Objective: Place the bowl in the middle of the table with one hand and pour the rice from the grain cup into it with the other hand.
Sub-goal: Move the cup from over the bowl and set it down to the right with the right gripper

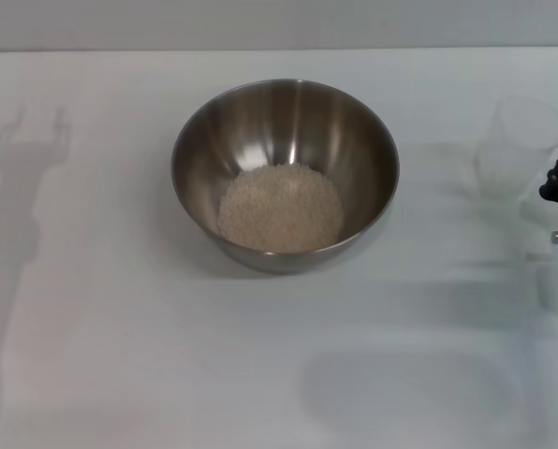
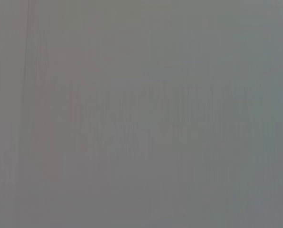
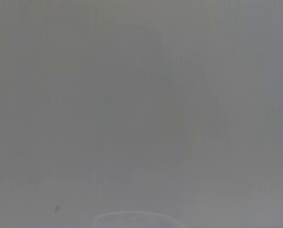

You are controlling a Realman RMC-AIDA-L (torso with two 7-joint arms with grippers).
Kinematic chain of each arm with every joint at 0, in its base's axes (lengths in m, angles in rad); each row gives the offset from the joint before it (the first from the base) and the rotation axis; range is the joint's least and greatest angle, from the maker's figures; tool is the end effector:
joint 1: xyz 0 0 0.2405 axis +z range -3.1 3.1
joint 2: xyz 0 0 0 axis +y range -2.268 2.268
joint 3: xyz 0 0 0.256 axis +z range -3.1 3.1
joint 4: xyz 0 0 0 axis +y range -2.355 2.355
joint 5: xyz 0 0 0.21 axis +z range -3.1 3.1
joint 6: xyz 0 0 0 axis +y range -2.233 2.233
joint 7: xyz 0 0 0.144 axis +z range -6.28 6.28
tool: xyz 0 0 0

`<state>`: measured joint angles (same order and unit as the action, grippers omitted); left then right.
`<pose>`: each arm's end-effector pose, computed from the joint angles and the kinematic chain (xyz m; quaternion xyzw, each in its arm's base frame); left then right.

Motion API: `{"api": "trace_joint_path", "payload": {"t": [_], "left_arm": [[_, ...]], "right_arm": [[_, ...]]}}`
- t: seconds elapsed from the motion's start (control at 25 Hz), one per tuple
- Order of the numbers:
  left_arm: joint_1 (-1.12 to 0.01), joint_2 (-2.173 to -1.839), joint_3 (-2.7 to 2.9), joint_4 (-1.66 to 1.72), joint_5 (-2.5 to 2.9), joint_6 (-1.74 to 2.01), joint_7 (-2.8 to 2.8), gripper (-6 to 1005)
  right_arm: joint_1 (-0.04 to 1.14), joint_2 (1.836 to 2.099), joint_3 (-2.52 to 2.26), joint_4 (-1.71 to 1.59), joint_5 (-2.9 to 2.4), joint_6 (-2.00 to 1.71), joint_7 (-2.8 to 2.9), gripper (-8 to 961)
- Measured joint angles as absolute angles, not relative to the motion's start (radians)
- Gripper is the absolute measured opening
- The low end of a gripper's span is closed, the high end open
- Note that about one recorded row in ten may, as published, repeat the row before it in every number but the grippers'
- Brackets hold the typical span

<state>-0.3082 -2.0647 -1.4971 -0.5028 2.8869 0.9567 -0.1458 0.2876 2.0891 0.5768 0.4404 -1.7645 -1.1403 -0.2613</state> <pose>-0.3159 0.3551 0.0339 -0.6509 -0.2162 -0.3200 0.6536 0.3343 0.2896 -0.0416 -0.6372 0.2830 0.2339 0.6776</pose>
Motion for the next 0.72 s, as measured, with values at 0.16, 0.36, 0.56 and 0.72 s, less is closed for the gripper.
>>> {"api": "trace_joint_path", "payload": {"t": [0.16,0.36,0.56,0.72], "left_arm": [[-0.309,-2.065,-1.497,-0.503,2.887,0.958,-0.146,527],[-0.311,-2.065,-1.497,-0.503,2.887,0.959,-0.144,527],[-0.314,-2.065,-1.497,-0.503,2.887,0.960,-0.144,527],[-0.315,-2.065,-1.497,-0.503,2.887,0.960,-0.144,527]], "right_arm": [[0.299,2.089,0.577,0.423,-1.764,-1.112,-0.256,43],[0.311,2.089,0.578,0.403,-1.764,-1.093,-0.230,54],[0.317,2.089,0.578,0.397,-1.768,-1.081,-0.222,65],[0.318,2.088,0.578,0.398,-1.771,-1.080,-0.222,73]]}}
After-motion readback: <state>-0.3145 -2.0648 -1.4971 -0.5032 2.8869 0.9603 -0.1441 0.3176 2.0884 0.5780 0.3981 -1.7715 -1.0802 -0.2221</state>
